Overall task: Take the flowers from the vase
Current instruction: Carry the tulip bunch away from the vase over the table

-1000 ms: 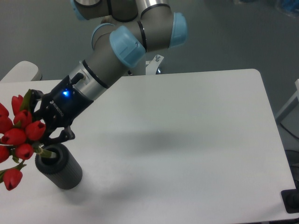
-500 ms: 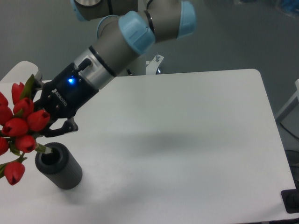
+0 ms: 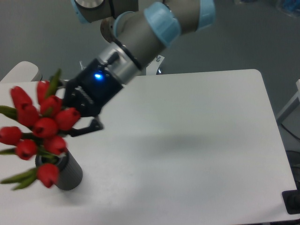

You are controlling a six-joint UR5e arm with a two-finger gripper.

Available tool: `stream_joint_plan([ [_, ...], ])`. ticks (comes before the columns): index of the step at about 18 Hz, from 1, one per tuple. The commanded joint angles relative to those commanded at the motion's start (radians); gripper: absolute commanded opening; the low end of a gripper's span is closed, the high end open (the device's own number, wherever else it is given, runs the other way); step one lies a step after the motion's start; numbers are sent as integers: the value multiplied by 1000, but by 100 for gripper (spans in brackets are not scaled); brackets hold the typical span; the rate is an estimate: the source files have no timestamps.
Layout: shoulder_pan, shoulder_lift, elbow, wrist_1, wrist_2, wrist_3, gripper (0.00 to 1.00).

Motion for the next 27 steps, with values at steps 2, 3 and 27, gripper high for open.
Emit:
stream_joint_plan([
  [2, 26, -20, 5, 0, 0, 26, 34],
  [3, 35, -32, 5, 0, 0, 41, 34],
  [27, 178, -40, -89, 2, -45, 338, 34],
])
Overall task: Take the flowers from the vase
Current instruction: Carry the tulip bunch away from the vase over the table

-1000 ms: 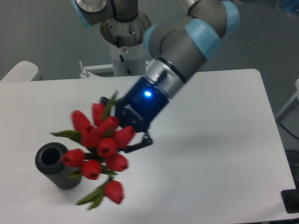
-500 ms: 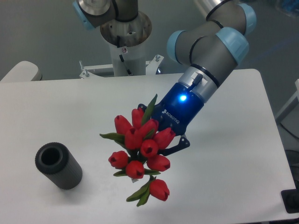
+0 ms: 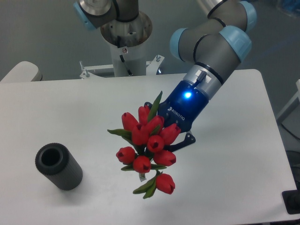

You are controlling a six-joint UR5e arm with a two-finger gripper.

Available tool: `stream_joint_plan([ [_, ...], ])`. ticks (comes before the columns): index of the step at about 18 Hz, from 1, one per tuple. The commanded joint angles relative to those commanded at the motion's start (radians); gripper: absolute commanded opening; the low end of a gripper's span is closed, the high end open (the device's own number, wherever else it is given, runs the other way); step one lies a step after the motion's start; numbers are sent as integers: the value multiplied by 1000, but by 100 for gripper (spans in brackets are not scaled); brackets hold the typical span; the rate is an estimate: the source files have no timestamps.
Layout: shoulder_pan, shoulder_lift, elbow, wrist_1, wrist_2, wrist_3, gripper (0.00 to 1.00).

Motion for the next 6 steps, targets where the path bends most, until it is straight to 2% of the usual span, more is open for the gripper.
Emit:
stream_joint_plan([
  [6, 0, 2, -11, 3, -2, 0, 34],
])
